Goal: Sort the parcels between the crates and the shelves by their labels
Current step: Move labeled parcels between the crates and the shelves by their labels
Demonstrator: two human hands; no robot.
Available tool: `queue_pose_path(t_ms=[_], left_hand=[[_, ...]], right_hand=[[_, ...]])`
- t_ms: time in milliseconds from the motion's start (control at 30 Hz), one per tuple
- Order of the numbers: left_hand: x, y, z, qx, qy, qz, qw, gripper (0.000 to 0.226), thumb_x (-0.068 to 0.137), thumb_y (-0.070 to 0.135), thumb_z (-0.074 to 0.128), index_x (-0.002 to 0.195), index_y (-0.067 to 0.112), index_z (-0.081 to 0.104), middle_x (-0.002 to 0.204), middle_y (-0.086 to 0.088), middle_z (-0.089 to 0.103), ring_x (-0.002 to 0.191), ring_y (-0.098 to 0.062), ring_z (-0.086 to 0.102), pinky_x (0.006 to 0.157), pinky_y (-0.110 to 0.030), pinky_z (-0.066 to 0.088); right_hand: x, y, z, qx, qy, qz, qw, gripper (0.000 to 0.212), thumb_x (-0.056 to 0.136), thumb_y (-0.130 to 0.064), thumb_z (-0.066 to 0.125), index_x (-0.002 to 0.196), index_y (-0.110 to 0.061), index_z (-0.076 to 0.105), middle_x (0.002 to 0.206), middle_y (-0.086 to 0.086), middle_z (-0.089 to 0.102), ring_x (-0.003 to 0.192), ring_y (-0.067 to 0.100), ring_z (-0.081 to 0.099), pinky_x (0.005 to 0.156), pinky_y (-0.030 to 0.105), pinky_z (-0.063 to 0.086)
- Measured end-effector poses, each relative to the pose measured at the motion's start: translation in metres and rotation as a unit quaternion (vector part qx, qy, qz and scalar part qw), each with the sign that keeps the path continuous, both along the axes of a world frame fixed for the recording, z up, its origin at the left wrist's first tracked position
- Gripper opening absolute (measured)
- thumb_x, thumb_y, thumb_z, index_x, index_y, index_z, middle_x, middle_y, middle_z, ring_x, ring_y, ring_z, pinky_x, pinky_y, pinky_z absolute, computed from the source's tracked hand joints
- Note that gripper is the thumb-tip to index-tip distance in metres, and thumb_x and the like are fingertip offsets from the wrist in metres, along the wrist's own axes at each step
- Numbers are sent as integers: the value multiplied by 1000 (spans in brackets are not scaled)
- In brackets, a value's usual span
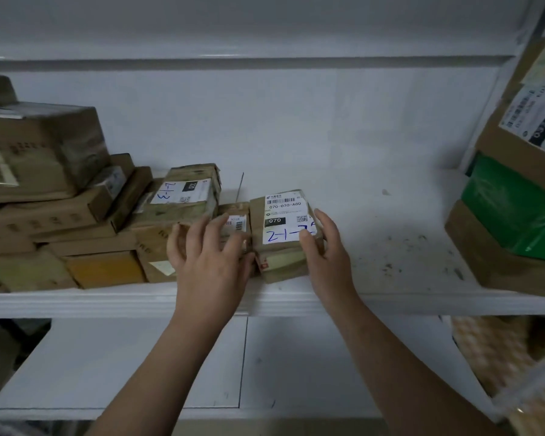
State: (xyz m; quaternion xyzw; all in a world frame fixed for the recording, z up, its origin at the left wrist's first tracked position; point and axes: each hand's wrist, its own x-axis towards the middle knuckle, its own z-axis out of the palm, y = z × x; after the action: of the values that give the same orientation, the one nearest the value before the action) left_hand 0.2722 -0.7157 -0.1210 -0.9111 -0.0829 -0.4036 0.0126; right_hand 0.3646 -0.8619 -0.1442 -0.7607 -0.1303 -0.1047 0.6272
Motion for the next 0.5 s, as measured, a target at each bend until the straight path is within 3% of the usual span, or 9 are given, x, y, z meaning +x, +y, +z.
queue_pose_path(t_ms=[133, 200, 333, 500], left_hand=[[-5, 12, 3, 2, 21, -10, 1000, 24, 77, 23, 74, 98, 12, 70, 123, -17, 60, 127, -40, 45, 108, -62, 19], [-7, 15, 5, 6, 34, -24, 999, 24, 76, 22, 75, 98, 11, 70, 122, -17, 61, 126, -40, 46, 107, -62, 22], [-11, 17, 12, 4, 46, -43, 998, 22, 76, 23, 74, 94, 12, 71, 116, -15, 64, 120, -39, 51, 104, -61, 27], [-3, 11, 33, 28, 35, -105, 993, 24, 75, 24, 73, 95, 11, 70, 106, -13, 66, 109, -36, 57, 100, -56, 33]], right_hand=[[6, 0, -1, -125, -47, -21, 991, 28, 98, -27, 49, 123, -22, 61, 117, 1, 65, 104, 18, 59, 77, 21, 39], [10, -4, 1, -208, -75, -32, 975, 30, 98, -26, 50, 123, -16, 63, 118, 9, 60, 107, 25, 55, 83, 27, 41], [12, -7, 13, -326, -83, -62, 940, 32, 98, -32, 49, 124, -19, 63, 118, 8, 46, 107, 26, 48, 84, 35, 44], [2, -7, 31, -396, -96, -79, 910, 36, 98, -38, 45, 127, -22, 58, 121, 4, 49, 110, 23, 47, 80, 34, 45]])
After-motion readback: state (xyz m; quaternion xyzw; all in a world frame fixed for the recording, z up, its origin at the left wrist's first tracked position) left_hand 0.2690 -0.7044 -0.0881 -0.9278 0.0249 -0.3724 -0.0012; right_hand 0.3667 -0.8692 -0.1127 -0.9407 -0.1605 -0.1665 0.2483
